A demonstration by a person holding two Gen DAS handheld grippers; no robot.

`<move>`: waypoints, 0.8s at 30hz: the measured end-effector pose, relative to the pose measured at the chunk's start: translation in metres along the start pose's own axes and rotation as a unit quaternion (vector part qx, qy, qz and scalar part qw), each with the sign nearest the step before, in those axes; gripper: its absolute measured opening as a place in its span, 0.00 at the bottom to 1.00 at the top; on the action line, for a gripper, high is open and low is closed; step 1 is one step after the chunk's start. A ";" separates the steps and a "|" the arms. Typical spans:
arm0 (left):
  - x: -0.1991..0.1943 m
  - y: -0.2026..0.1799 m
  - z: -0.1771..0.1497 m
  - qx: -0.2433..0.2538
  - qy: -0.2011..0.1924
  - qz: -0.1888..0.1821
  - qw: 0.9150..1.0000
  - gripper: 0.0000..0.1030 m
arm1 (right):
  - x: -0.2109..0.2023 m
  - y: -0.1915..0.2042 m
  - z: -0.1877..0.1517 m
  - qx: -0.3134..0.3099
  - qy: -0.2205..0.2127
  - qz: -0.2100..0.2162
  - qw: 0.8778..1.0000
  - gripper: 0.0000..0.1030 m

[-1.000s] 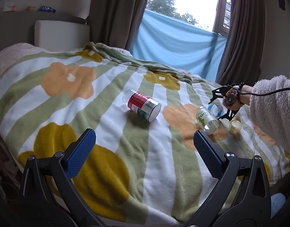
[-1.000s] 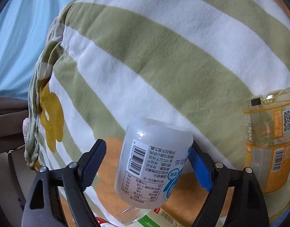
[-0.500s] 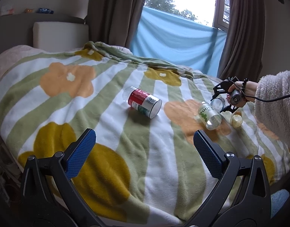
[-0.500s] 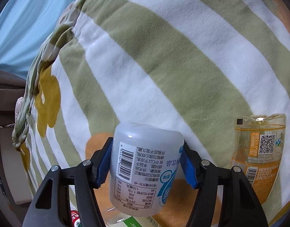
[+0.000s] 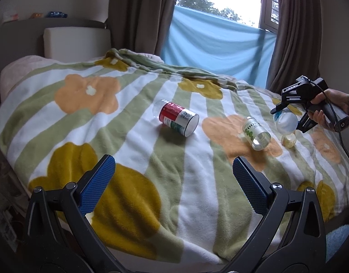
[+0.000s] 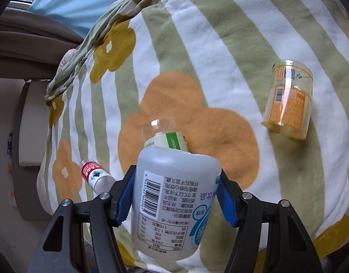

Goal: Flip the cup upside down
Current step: 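Lift the white cup with the right gripper and release it onto the bed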

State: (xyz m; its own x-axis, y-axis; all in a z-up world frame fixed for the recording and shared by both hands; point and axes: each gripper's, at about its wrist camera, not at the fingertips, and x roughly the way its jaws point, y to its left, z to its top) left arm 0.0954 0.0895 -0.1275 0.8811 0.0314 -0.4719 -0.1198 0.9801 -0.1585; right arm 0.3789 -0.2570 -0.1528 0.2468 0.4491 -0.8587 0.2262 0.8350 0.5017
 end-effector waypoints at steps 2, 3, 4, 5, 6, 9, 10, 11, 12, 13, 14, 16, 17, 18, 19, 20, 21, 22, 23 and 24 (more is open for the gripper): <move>-0.002 0.000 -0.001 0.000 0.000 0.001 1.000 1.00 | 0.002 0.002 -0.022 -0.017 0.019 0.008 1.000 0.59; -0.003 0.001 -0.002 -0.002 0.000 0.001 1.000 1.00 | 0.004 0.002 -0.033 -0.022 0.028 0.012 0.999 0.59; -0.004 0.002 -0.002 -0.004 0.001 0.001 1.000 1.00 | 0.007 0.001 -0.043 -0.025 0.035 0.018 0.999 0.59; -0.005 0.003 -0.003 -0.007 0.002 0.001 1.000 1.00 | 0.011 0.000 -0.053 -0.026 0.041 0.023 0.999 0.59; -0.005 0.004 -0.003 -0.009 0.003 0.001 1.000 1.00 | 0.017 0.000 -0.062 -0.026 0.047 0.026 0.998 0.59; -0.005 0.008 -0.004 -0.016 0.004 0.002 1.000 1.00 | 0.035 -0.003 -0.083 -0.014 0.051 0.048 0.997 0.59; -0.005 0.008 -0.004 -0.017 0.005 0.002 1.000 1.00 | 0.042 -0.004 -0.088 -0.006 0.051 0.054 0.997 0.59; -0.004 0.009 -0.005 -0.016 0.007 0.003 1.000 1.00 | 0.049 -0.006 -0.092 0.003 0.053 0.058 0.997 0.59; -0.004 0.009 -0.006 -0.016 0.008 0.003 1.000 1.00 | 0.057 -0.008 -0.095 0.012 0.055 0.059 0.997 0.59; -0.002 0.009 -0.006 -0.016 0.010 0.003 1.000 1.00 | 0.064 -0.009 -0.097 0.018 0.058 0.059 0.996 0.59; -0.001 0.009 -0.007 -0.015 0.013 0.002 1.000 0.99 | 0.070 -0.008 -0.100 0.020 0.058 0.056 0.997 0.59; 0.001 0.009 -0.008 -0.015 0.016 0.003 1.000 1.00 | 0.077 -0.008 -0.102 0.019 0.052 0.049 0.997 0.59; 0.002 0.009 -0.008 -0.015 0.017 0.003 1.000 1.00 | 0.079 -0.007 -0.105 0.017 0.049 0.045 0.998 0.59; 0.002 0.009 -0.008 -0.015 0.017 0.003 1.000 1.00 | 0.081 -0.005 -0.103 0.015 0.048 0.040 0.998 0.59; 0.003 0.009 -0.008 -0.014 0.018 0.003 1.000 1.00 | 0.083 -0.003 -0.105 0.010 0.045 0.034 0.998 0.59; 0.003 0.008 -0.008 -0.013 0.019 0.003 1.000 1.00 | 0.083 0.000 -0.105 0.004 0.042 0.024 0.999 0.60; 0.004 0.007 -0.008 -0.011 0.020 0.003 1.000 1.00 | 0.082 0.001 -0.104 -0.004 0.038 0.014 0.999 0.60; 0.005 0.007 -0.008 -0.010 0.020 0.004 1.000 1.00 | 0.081 0.004 -0.102 -0.013 0.034 0.003 0.999 0.60; 0.006 0.007 -0.008 -0.009 0.021 0.004 1.000 1.00 | 0.082 0.007 -0.103 -0.022 0.032 -0.007 0.999 0.60; 0.005 0.006 -0.008 -0.008 0.021 0.004 1.000 1.00 | 0.082 0.009 -0.102 -0.027 0.031 -0.015 0.999 0.61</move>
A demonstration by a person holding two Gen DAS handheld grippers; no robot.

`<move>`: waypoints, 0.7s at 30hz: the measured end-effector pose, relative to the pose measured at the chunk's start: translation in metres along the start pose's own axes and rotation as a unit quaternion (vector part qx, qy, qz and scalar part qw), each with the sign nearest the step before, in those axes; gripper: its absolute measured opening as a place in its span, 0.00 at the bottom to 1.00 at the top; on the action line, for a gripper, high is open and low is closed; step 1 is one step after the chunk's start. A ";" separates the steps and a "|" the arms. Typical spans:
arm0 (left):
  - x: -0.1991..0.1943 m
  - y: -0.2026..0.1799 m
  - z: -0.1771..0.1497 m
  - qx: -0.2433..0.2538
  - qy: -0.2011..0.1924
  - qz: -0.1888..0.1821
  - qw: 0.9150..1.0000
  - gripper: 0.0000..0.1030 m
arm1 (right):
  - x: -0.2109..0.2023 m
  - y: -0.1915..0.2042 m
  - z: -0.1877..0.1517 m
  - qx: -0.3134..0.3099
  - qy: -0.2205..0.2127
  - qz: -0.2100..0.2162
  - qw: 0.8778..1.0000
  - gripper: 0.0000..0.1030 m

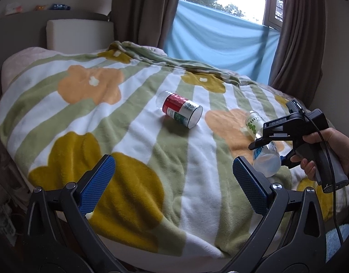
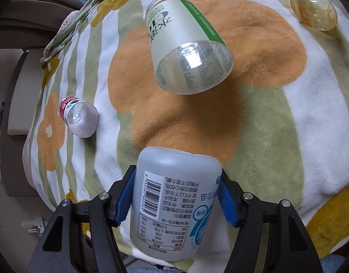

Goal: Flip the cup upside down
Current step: 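Lift the white cup with the right gripper and release it onto the bed, then withdraw the right tool while moving the left tool toward the white cup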

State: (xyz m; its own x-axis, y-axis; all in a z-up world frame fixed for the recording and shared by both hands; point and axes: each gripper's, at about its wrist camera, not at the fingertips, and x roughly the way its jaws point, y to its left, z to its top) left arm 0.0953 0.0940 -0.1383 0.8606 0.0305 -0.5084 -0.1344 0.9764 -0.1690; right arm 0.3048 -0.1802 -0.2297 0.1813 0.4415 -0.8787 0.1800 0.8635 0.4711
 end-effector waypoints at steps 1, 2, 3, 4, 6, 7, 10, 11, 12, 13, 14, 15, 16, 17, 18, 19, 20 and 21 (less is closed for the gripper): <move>0.000 0.000 0.000 0.001 0.000 0.000 1.000 1.00 | 0.001 0.001 0.000 -0.002 0.000 -0.008 1.000 0.65; 0.000 0.000 0.000 0.001 0.000 0.000 1.000 1.00 | 0.002 0.003 0.000 -0.001 0.000 -0.017 1.000 0.75; 0.000 0.000 0.000 0.001 0.000 0.000 1.000 1.00 | 0.002 0.002 0.002 0.001 0.000 -0.024 1.000 0.82; 0.000 0.000 0.000 0.001 0.000 0.000 1.000 1.00 | 0.002 0.002 0.002 0.003 -0.001 -0.027 1.000 0.88; 0.000 -0.001 0.000 0.001 0.001 0.000 1.000 1.00 | 0.001 0.003 0.003 0.002 -0.008 -0.025 1.000 0.91; 0.001 -0.001 0.000 0.001 0.002 -0.001 1.000 1.00 | 0.000 0.003 0.004 -0.001 -0.012 -0.025 1.000 0.92; 0.002 -0.001 -0.001 0.003 0.003 0.000 1.000 1.00 | -0.004 0.005 0.004 -0.010 -0.030 -0.028 0.999 0.99; 0.003 -0.002 -0.001 0.004 0.003 0.001 1.000 1.00 | -0.006 0.006 0.003 -0.013 -0.035 -0.028 0.999 0.99; 0.003 -0.002 -0.002 0.006 0.004 0.002 1.000 1.00 | -0.008 0.006 0.003 -0.016 -0.040 -0.028 0.999 0.99; 0.003 -0.003 -0.002 0.008 0.004 0.002 1.000 1.00 | -0.012 0.006 0.001 -0.023 -0.045 -0.029 0.998 0.99; 0.003 -0.004 -0.002 0.010 0.005 0.003 1.000 1.00 | -0.016 0.006 0.000 -0.031 -0.049 -0.030 0.998 0.99; 0.004 -0.004 -0.002 0.012 0.007 0.003 1.000 1.00 | -0.021 0.007 -0.006 -0.041 -0.055 -0.029 0.997 0.99; 0.004 -0.005 -0.002 0.013 0.009 0.003 1.000 1.00 | -0.027 0.006 -0.010 -0.049 -0.061 -0.026 0.997 0.99; 0.004 -0.005 -0.002 0.014 0.009 0.002 1.000 1.00 | -0.033 0.006 -0.015 -0.056 -0.067 -0.022 0.996 0.99; 0.004 -0.006 -0.001 0.016 0.009 0.001 1.000 1.00 | -0.039 0.005 -0.019 -0.060 -0.075 -0.016 0.995 0.99; 0.004 -0.008 -0.001 0.018 0.011 -0.001 1.000 1.00 | -0.048 0.004 -0.025 -0.067 -0.088 -0.009 0.994 0.99; 0.004 -0.010 0.001 0.021 0.012 -0.002 1.000 1.00 | -0.057 0.004 -0.032 -0.077 -0.101 -0.003 0.992 0.99; 0.003 -0.013 0.003 0.025 0.012 -0.002 1.000 0.99 | -0.066 0.003 -0.038 -0.088 -0.117 0.000 0.989 0.99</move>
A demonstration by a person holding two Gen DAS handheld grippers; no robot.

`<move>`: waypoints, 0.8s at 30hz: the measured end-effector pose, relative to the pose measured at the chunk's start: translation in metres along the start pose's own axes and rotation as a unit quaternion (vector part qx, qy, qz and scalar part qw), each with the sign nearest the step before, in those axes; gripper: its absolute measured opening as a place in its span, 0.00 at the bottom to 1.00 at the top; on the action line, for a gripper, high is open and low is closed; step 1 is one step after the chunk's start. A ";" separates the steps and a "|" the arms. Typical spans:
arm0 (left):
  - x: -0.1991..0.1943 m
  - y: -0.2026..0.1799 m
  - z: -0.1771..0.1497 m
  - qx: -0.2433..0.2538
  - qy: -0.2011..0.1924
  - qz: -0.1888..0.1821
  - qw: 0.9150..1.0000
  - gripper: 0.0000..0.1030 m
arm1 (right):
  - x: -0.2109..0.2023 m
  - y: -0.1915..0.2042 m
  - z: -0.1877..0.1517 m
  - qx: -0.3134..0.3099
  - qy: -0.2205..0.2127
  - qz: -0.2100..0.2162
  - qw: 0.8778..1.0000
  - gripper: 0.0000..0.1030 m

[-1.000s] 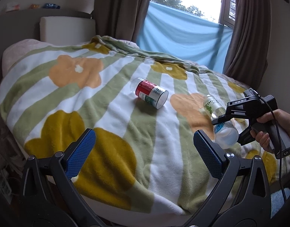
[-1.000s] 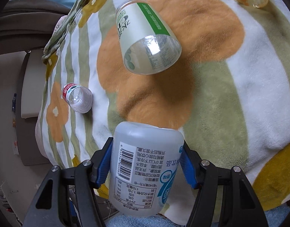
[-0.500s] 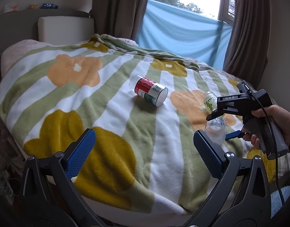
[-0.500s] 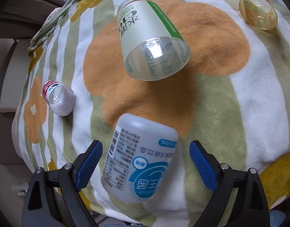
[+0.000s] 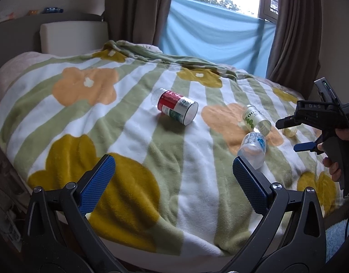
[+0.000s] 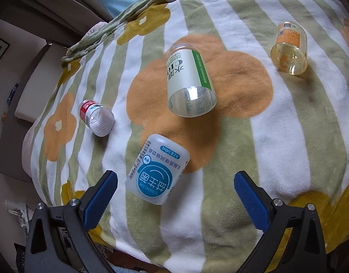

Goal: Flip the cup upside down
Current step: 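Withdraw the right tool while moving the left tool toward the white cup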

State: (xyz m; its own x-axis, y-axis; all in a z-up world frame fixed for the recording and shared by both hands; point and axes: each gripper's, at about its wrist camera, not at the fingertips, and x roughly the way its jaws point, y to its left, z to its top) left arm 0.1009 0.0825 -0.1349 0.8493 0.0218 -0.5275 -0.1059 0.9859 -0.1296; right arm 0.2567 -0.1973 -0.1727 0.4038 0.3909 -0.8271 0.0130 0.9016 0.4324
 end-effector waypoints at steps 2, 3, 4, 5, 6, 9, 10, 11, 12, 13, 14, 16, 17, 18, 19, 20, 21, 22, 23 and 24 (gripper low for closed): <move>-0.006 -0.006 0.006 0.008 -0.008 -0.003 1.000 0.99 | -0.024 0.000 -0.009 -0.025 -0.042 -0.001 0.999 0.99; -0.010 -0.009 0.009 0.012 -0.012 -0.005 1.000 1.00 | -0.037 0.001 -0.015 -0.038 -0.064 -0.005 0.997 0.99; -0.014 -0.013 0.013 0.015 -0.016 -0.008 1.000 0.99 | -0.049 0.001 -0.021 -0.053 -0.088 -0.011 0.995 0.99; -0.018 -0.017 0.017 0.018 -0.020 -0.010 1.000 0.99 | -0.061 0.002 -0.028 -0.068 -0.111 -0.018 0.991 0.99; -0.023 -0.021 0.021 0.021 -0.025 -0.013 0.999 1.00 | -0.073 0.003 -0.035 -0.083 -0.133 -0.025 0.987 0.99; -0.034 -0.034 0.035 0.030 -0.036 -0.024 0.999 0.99 | -0.102 0.007 -0.057 -0.124 -0.184 -0.037 0.974 0.99; -0.037 -0.039 0.039 0.035 -0.037 -0.029 0.998 0.99 | -0.110 0.006 -0.064 -0.135 -0.196 -0.041 0.970 0.99; -0.039 -0.045 0.044 0.042 -0.038 -0.034 0.998 0.99 | -0.117 0.006 -0.070 -0.144 -0.207 -0.044 0.967 0.99; -0.040 -0.050 0.047 0.051 -0.038 -0.039 0.997 0.99 | -0.123 0.006 -0.076 -0.152 -0.218 -0.045 0.963 0.99; -0.041 -0.057 0.051 0.061 -0.037 -0.043 0.997 0.99 | -0.128 0.007 -0.082 -0.159 -0.227 -0.044 0.960 0.99; -0.039 -0.064 0.055 0.073 -0.033 -0.048 0.996 1.00 | -0.132 0.007 -0.087 -0.163 -0.234 -0.042 0.958 0.99; -0.030 -0.079 0.063 0.100 -0.019 -0.061 0.993 1.00 | -0.134 0.005 -0.096 -0.170 -0.236 -0.036 0.956 0.99; -0.024 -0.087 0.066 0.112 -0.012 -0.070 0.991 1.00 | -0.135 0.002 -0.102 -0.172 -0.237 -0.034 0.956 0.99; -0.017 -0.095 0.069 0.125 -0.003 -0.080 0.989 0.99 | -0.134 0.000 -0.105 -0.175 -0.238 -0.033 0.955 0.99; -0.008 -0.104 0.072 0.141 0.008 -0.086 0.986 0.99 | -0.132 -0.002 -0.108 -0.180 -0.238 -0.032 0.954 0.99; 0.002 -0.114 0.074 0.160 0.020 -0.090 0.983 1.00 | -0.130 -0.004 -0.111 -0.184 -0.239 -0.033 0.953 0.99; 0.013 -0.124 0.076 0.178 0.033 -0.096 0.979 1.00 | -0.128 -0.007 -0.113 -0.189 -0.241 -0.034 0.951 0.99; 0.026 -0.133 0.078 0.196 0.050 -0.101 0.974 1.00 | -0.125 -0.010 -0.116 -0.194 -0.244 -0.034 0.950 0.99; 0.041 -0.142 0.080 0.212 0.070 -0.106 0.969 1.00 | -0.122 -0.012 -0.117 -0.199 -0.244 -0.033 0.949 0.99; 0.056 -0.151 0.081 0.225 0.091 -0.113 0.963 1.00 | -0.119 -0.015 -0.119 -0.202 -0.243 -0.032 0.948 0.99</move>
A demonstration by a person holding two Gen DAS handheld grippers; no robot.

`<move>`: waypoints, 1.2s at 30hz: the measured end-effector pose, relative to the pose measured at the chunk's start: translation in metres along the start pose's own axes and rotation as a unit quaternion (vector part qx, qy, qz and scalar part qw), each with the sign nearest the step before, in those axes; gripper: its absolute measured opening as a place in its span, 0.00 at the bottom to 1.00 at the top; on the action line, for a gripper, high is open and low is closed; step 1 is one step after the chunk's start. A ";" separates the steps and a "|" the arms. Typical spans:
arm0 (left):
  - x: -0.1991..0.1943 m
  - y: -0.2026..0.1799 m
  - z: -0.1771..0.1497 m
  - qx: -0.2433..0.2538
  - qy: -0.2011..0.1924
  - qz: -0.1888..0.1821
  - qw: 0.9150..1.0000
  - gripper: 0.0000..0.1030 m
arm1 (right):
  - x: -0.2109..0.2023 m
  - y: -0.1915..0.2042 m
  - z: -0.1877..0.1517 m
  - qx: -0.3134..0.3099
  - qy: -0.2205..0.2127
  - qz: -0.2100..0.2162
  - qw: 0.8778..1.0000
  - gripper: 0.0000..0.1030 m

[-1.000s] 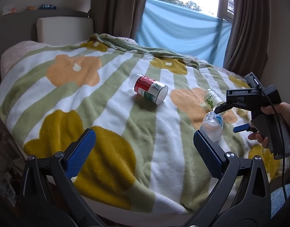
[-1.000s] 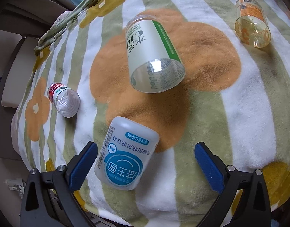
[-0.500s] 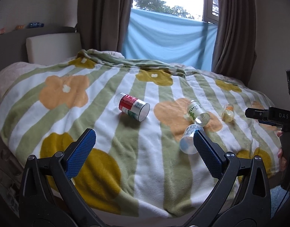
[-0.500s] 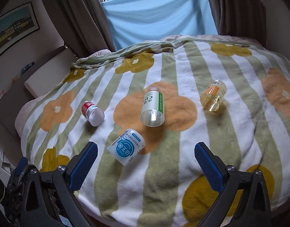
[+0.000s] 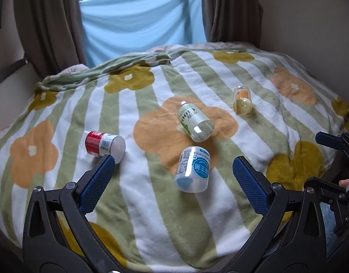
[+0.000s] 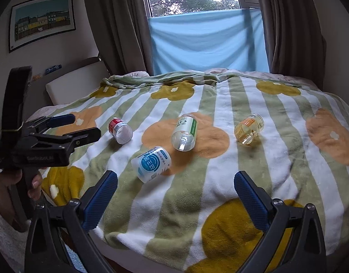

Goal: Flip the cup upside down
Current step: 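Withdraw the right tool while moving the left tool toward the white cup, then close the left gripper around the white cup lying on its side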

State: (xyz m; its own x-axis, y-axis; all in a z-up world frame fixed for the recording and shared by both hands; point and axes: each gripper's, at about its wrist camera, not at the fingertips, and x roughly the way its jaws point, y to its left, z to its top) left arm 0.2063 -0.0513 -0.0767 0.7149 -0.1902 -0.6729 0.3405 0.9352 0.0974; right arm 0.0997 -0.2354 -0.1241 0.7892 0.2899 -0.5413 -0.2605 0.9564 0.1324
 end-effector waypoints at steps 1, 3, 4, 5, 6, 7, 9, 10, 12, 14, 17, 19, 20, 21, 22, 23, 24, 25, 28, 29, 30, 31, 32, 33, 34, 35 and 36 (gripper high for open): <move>0.015 -0.003 0.006 0.008 0.016 -0.008 1.000 1.00 | 0.003 -0.002 -0.004 -0.002 0.001 0.004 1.000 0.99; 0.046 -0.006 0.018 0.023 0.055 -0.023 0.998 0.99 | 0.008 -0.008 -0.011 -0.001 0.002 0.013 1.000 0.99; 0.062 -0.009 0.023 0.032 0.078 -0.028 0.996 0.99 | 0.011 -0.011 -0.013 -0.001 0.001 0.013 1.000 0.99; 0.079 -0.013 0.027 0.044 0.100 -0.030 0.994 1.00 | 0.013 -0.013 -0.016 -0.003 0.000 0.013 1.000 0.99; 0.096 -0.016 0.029 0.057 0.125 -0.033 0.990 1.00 | 0.016 -0.016 -0.018 -0.006 0.000 0.013 1.000 0.99; 0.112 -0.020 0.030 0.068 0.150 -0.034 0.986 1.00 | 0.019 -0.018 -0.021 -0.007 0.001 0.012 1.000 0.99; 0.139 -0.025 0.026 0.080 0.193 -0.043 0.977 0.99 | 0.025 -0.020 -0.026 -0.010 0.000 0.016 1.000 0.99; 0.151 -0.027 0.024 0.085 0.211 -0.044 0.973 0.99 | 0.029 -0.021 -0.029 -0.013 -0.001 0.020 1.000 0.99; 0.172 -0.032 0.019 0.090 0.247 -0.043 0.964 0.99 | 0.036 -0.021 -0.035 -0.024 -0.006 0.026 0.999 0.99; 0.184 -0.035 0.015 0.093 0.266 -0.046 0.958 0.98 | 0.043 -0.020 -0.040 -0.035 -0.007 0.034 0.999 0.99; 0.196 -0.036 0.012 0.095 0.287 -0.046 0.952 0.96 | 0.053 -0.019 -0.046 -0.040 -0.002 0.047 0.998 0.99; 0.201 -0.036 0.010 0.093 0.302 -0.057 0.947 0.91 | 0.057 -0.019 -0.047 -0.038 0.004 0.050 0.998 0.99; 0.203 -0.037 0.010 0.095 0.309 -0.059 0.945 0.90 | 0.059 -0.020 -0.047 -0.036 0.007 0.049 0.998 0.99; 0.205 -0.037 0.011 0.098 0.313 -0.056 0.943 0.85 | 0.060 -0.020 -0.048 -0.035 0.010 0.050 0.998 0.99; 0.207 -0.037 0.012 0.100 0.317 -0.053 0.942 0.81 | 0.061 -0.021 -0.048 -0.033 0.012 0.053 0.998 0.99; 0.208 -0.037 0.012 0.102 0.321 -0.052 0.940 0.80 | 0.061 -0.022 -0.049 -0.029 0.012 0.055 0.998 0.99; 0.210 -0.036 0.013 0.103 0.325 -0.052 0.939 0.80 | 0.061 -0.024 -0.049 -0.025 0.012 0.059 0.998 0.99; 0.211 -0.036 0.015 0.104 0.329 -0.052 0.937 0.80 | 0.061 -0.025 -0.049 -0.022 0.013 0.063 0.998 0.99; 0.217 -0.035 0.018 0.104 0.342 -0.054 0.932 0.80 | 0.059 -0.027 -0.049 -0.015 0.008 0.066 0.998 0.99; 0.219 -0.035 0.019 0.103 0.345 -0.054 0.931 0.80 | 0.059 -0.027 -0.049 -0.014 0.007 0.065 0.998 0.99; 0.221 -0.034 0.019 0.099 0.349 -0.055 0.930 0.79 | 0.059 -0.028 -0.049 -0.013 0.006 0.065 0.998 0.99; 0.223 -0.033 0.020 0.092 0.355 -0.058 0.928 0.73 | 0.059 -0.028 -0.049 -0.013 0.006 0.064 0.998 0.99; 0.228 -0.031 0.020 0.081 0.363 -0.064 0.926 0.67 | 0.060 -0.028 -0.049 -0.012 0.006 0.064 0.998 0.99; 0.231 -0.030 0.020 0.070 0.369 -0.073 0.924 0.57 | 0.060 -0.028 -0.050 -0.012 0.006 0.063 0.998 0.99; 0.235 -0.025 0.022 0.064 0.370 -0.076 0.924 0.58 | 0.060 -0.028 -0.050 -0.011 0.007 0.062 0.998 0.99; 0.235 -0.025 0.023 0.064 0.367 -0.075 0.925 0.58 | 0.061 -0.029 -0.050 -0.010 0.008 0.060 0.998 0.99; 0.235 -0.025 0.023 0.064 0.366 -0.075 0.926 0.58 | 0.061 -0.029 -0.050 -0.010 0.007 0.060 0.998 0.99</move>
State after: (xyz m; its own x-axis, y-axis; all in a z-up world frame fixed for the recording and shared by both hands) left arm 0.3798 -0.1261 -0.2199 0.0655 -0.0173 -0.9977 0.5056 0.8626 0.0182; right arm 0.1273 -0.2473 -0.2029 0.7437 0.4010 -0.5349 -0.3628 0.9141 0.1809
